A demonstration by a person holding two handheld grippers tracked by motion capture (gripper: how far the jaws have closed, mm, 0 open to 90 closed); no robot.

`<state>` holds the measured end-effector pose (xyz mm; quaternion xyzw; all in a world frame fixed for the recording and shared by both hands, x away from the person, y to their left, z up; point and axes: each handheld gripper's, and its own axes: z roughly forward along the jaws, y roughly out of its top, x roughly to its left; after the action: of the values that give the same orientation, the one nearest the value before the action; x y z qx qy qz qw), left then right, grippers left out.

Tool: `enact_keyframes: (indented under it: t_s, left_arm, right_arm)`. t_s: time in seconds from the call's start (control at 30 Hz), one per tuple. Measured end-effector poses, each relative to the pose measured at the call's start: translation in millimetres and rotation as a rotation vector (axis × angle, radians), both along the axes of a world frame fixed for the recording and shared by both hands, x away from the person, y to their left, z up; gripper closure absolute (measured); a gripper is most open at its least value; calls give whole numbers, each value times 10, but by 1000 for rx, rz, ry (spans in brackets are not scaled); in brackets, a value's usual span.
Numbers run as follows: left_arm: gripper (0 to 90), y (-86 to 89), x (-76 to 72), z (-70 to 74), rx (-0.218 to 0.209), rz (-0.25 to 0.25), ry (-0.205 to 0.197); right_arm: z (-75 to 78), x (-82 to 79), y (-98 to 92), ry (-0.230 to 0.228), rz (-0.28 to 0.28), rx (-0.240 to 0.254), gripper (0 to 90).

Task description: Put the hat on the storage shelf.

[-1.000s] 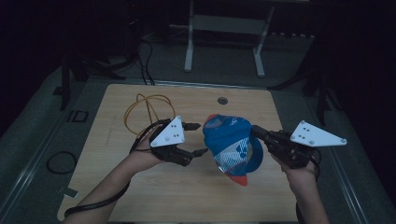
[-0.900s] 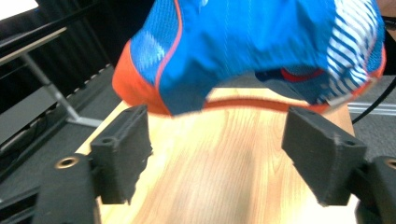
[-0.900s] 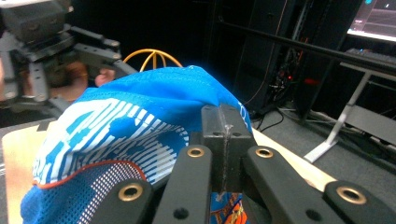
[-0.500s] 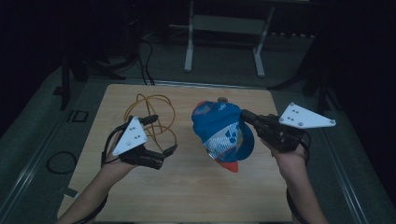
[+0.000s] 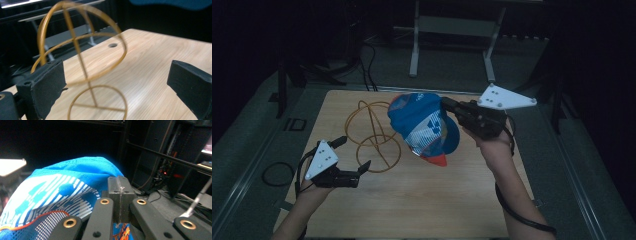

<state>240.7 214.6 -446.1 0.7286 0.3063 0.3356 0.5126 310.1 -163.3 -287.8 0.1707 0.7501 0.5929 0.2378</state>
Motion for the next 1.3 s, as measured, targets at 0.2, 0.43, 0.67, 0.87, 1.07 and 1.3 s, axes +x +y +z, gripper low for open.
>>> enact_keyframes:
  t_s: [0.2,0.43,0.67,0.87,1.07,1.3]
  left_arm:
    - [22,103,-45,-324,4,28,60]
    - [22,171,-89,-650,-6,83,79]
    - [22,249,-88,-805,-28,138,72]
    - [22,346,-65,-847,-56,160,80]
    - [22,403,-58,-889,-76,158,111]
    - [22,401,-53,-894,-72,154,111]
  right_arm:
    - [98,140,292,6,20,-3,900]
    - [104,289,695,32,50,-6,900]
    - [101,450,1216,72,92,-10,900]
    - [-39,589,1666,143,153,-34,900]
    - [-259,679,1906,190,165,-97,900]
    - [-452,738,1839,226,137,-118,900]
